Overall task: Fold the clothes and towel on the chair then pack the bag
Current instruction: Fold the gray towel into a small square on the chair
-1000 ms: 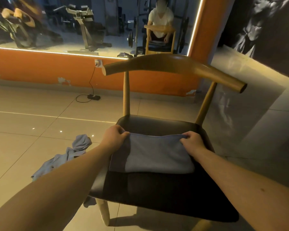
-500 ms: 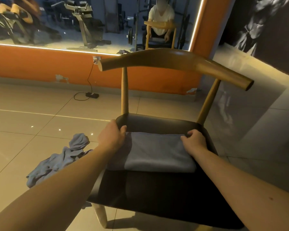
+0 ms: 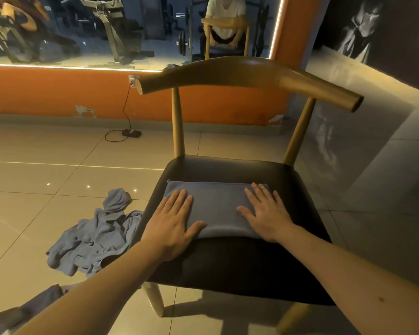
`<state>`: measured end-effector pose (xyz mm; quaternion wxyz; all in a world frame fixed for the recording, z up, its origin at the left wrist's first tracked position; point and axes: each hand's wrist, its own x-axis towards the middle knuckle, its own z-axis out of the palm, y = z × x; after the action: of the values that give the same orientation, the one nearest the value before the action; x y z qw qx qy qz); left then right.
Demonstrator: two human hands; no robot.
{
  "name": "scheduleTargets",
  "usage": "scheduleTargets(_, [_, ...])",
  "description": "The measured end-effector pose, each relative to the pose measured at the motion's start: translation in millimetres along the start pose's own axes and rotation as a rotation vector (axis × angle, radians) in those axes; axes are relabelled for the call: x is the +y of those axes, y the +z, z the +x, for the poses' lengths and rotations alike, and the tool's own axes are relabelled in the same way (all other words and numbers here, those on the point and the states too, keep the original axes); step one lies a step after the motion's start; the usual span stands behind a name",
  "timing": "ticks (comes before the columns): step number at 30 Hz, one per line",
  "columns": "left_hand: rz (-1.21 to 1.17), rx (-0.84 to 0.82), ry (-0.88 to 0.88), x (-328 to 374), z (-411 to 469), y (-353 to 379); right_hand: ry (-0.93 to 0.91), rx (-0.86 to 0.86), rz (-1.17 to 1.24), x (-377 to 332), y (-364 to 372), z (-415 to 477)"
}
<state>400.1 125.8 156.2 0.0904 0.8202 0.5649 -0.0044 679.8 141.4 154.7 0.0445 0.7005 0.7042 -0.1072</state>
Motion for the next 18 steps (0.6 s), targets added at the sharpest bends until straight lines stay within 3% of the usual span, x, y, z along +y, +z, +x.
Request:
scheduleTargets(7, [0.098, -0.110, -0.030, 9.2, 10.4, -14.8, 0.014, 0.013, 0.035, -3.5, -0.3, 4.7])
scheduleTargets(11, [-0.030, -0.006, 0.022, 61.3, 14.3, -27.8, -0.012, 0.147, 0.163, -0.3, -16.3, 17.0])
scheduleTargets(13, [-0.114, 0.019, 0.076, 93.8, 12.4, -22.6, -0.031, 0.132, 0.211, 5.2, -21.5, 25.6])
scheduleTargets(18, [-0.027, -0.027, 0.155, 121.8, 5.2, 18.4, -0.005, 0.127, 0.208, 11.4, -25.9, 35.7])
